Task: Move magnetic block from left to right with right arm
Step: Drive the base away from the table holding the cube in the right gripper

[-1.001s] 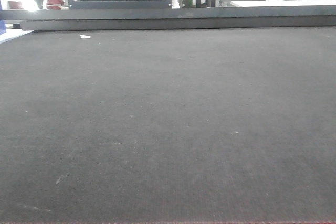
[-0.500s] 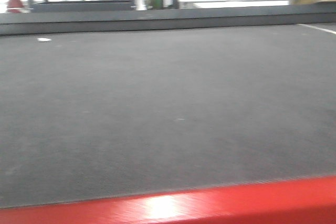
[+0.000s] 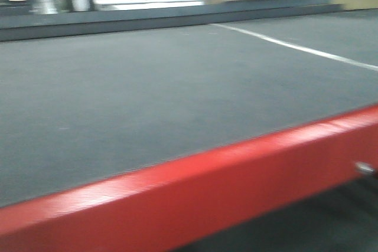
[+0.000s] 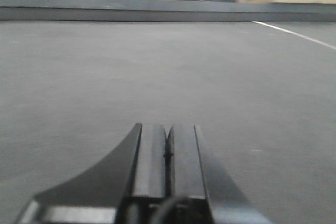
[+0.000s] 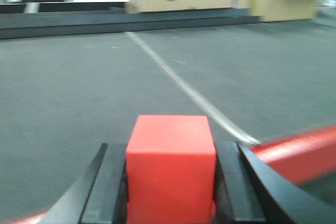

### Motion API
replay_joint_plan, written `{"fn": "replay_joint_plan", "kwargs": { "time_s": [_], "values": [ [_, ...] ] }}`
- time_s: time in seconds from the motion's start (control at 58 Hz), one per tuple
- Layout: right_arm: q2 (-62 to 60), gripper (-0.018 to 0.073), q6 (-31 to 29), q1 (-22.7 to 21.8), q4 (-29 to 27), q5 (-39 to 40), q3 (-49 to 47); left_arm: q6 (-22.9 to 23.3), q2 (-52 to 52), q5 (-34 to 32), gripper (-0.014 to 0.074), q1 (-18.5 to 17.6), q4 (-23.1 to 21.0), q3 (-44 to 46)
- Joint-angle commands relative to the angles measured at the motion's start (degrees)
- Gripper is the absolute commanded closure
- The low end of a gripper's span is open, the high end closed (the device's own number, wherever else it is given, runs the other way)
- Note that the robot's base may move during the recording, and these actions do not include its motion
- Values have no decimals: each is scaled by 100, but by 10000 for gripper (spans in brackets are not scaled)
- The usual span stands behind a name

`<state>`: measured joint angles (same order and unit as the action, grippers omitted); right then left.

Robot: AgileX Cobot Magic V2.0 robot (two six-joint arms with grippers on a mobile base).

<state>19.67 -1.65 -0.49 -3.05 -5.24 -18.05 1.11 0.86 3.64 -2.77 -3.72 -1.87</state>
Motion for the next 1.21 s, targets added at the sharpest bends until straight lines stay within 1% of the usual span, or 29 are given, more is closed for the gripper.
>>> {"fn": "replay_joint_plan", "kwargs": {
  "time_s": [0.0,1.19],
  "values": [
    [25,232,-62,-29,3,473,-178,10,54,-484,713,-5,-16,-48],
    [25,232,-62,-29,3,473,-178,10,54,-484,713,-5,-16,-48]
  ]
}}
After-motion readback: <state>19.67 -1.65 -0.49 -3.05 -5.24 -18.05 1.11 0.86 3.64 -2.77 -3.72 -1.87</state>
